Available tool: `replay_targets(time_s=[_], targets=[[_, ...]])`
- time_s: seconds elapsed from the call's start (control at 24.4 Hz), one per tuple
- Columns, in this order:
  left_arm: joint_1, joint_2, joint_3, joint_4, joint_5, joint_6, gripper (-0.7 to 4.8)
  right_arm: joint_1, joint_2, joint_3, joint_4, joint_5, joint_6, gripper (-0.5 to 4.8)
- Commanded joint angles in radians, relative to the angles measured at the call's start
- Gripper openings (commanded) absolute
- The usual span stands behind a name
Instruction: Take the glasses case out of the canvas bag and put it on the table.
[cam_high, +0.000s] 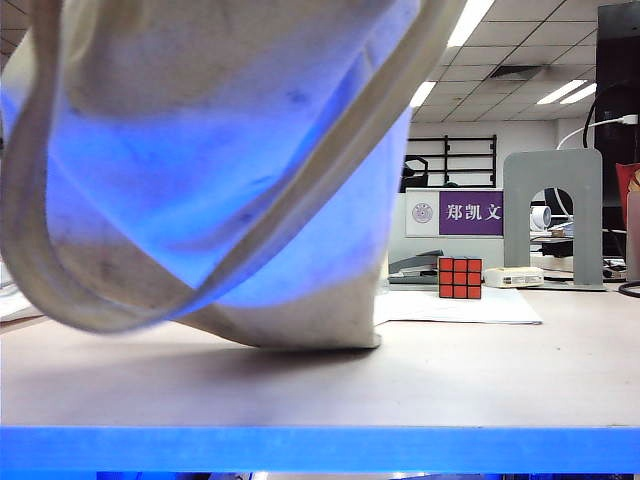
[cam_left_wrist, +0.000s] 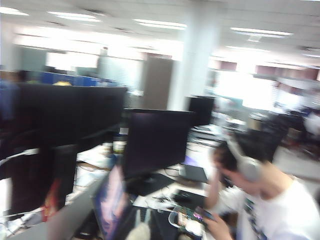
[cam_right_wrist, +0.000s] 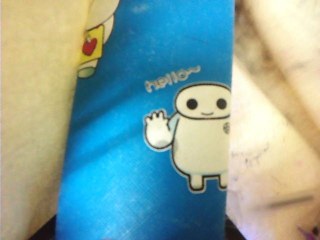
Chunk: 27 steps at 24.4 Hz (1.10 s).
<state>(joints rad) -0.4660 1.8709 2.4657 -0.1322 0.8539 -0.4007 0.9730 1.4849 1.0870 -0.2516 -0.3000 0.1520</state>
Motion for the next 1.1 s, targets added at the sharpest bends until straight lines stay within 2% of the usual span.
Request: replay_targets(time_s=[0.04,0.08,0.16,0.25,0.29,0.37,0.41,0.45,0.49,0.61,0.74,0.78,0.82,0.94,1.1], targets=[[0.051,0.015,0.012,-0.27,-0.119,0.23,-0.06,0.014,0.003,0.024,-0.028,-0.014,-0.006,2.43],[0.073,0.034,0.012,-0.386,-0.124,0.288,-0.06,0.013,-0.006,0.037,-0.061,-0.006,-0.006,2.43],[0.117,0.061,0.011,-0.546,-0.124,0.345,-0.06,0.013,-0.041,0.042,-0.075,0.044,-0.022,2.56],[0.116,0.061,0.007,-0.608,-0.13,0.433,-0.06,0.003,-0.076,0.042,-0.088,0.074,-0.053,2.55],[0.114,0.066,0.004,-0.624,-0.254,0.469,-0.06,-0.013,-0.112,0.042,-0.117,0.074,-0.054,2.55],[0.118,0.084,-0.007,-0.593,-0.409,0.46,-0.06,-0.034,-0.163,0.042,-0.161,0.127,-0.075,2.55],[0.133,0.093,-0.007,-0.592,-0.535,0.454,-0.06,-0.047,-0.184,0.043,-0.172,0.151,-0.091,2.55],[0.134,0.099,-0.019,-0.579,-0.651,0.462,-0.06,-0.071,-0.203,0.043,-0.181,0.143,-0.097,2.55],[0.139,0.103,-0.033,-0.561,-0.727,0.473,-0.06,-0.101,-0.219,0.048,-0.204,0.141,-0.097,2.55],[0.146,0.114,-0.08,-0.521,-0.769,0.467,-0.06,-0.148,-0.248,0.055,-0.241,0.141,-0.109,2.55],[0.142,0.129,-0.139,-0.578,-0.634,0.445,-0.06,-0.2,-0.265,0.078,-0.244,0.134,-0.13,2.55],[0.127,0.129,-0.162,-0.587,-0.649,0.447,-0.06,-0.208,-0.264,0.087,-0.247,0.133,-0.13,2.55],[0.111,0.129,-0.203,-0.582,-0.71,0.456,-0.06,-0.22,-0.267,0.096,-0.255,0.121,-0.134,2.55],[0.112,0.129,-0.26,-0.576,-0.748,0.468,-0.06,-0.23,-0.269,0.116,-0.298,0.125,-0.153,2.55],[0.122,0.13,-0.269,-0.531,-0.904,0.479,-0.06,-0.242,-0.281,0.153,-0.339,0.114,-0.163,2.55]])
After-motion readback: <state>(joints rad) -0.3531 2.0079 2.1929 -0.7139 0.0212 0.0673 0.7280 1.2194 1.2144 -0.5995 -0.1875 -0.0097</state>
